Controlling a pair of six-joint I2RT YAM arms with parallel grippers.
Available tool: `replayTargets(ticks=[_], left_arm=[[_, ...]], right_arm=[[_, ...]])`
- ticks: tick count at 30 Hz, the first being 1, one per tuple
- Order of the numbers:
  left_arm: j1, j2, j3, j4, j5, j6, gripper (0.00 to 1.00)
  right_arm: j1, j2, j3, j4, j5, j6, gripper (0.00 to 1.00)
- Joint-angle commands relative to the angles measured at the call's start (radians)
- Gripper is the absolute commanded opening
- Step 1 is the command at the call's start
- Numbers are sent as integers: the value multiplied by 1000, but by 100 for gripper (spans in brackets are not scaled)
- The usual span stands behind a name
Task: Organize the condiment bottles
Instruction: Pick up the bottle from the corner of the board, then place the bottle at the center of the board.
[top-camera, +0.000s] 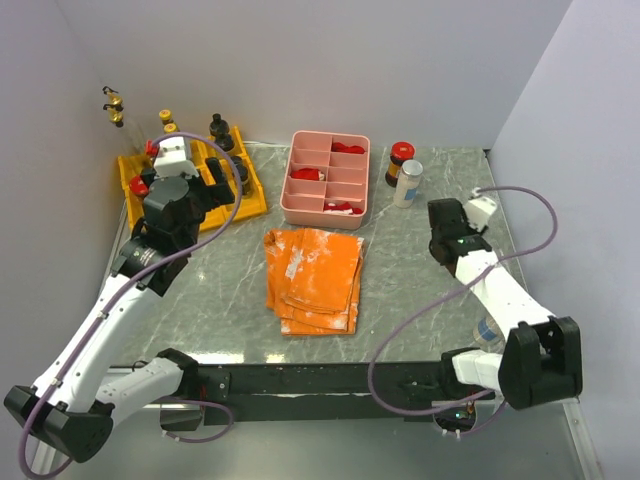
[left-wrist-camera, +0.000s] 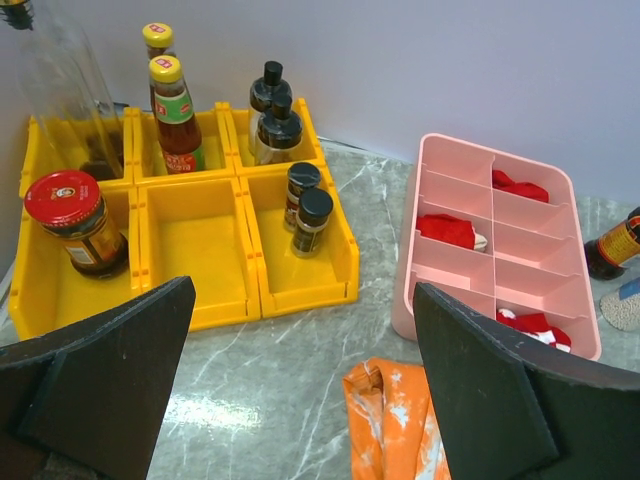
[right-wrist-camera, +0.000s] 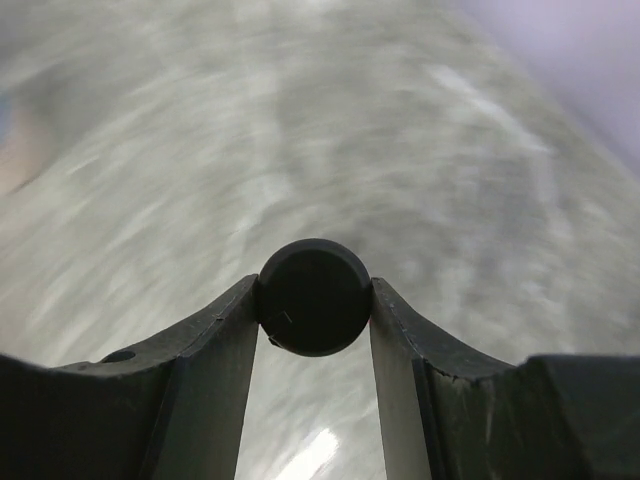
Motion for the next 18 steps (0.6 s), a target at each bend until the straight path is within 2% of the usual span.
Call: replayTargets(ticks=[1,3,6,12,18], left_arm=[[-4,-36,-6,45,-33,19,96],[-4,-46,-10,49,-44,18,97],[-2,-75,-7,30,-15,-8,96],[-4,-215,39,-123,47,-97,96],[-4,-413,25,-207,181,-186,96]], right_arm=[[158,-108,11,135,-173,-167,16],[235,-125,23,166,-265,-187,16],[397,-99,100,161,-290,-187,16],[708,107,350,108,-253,-179,15],[880,363,600,112,-267,-193,15]])
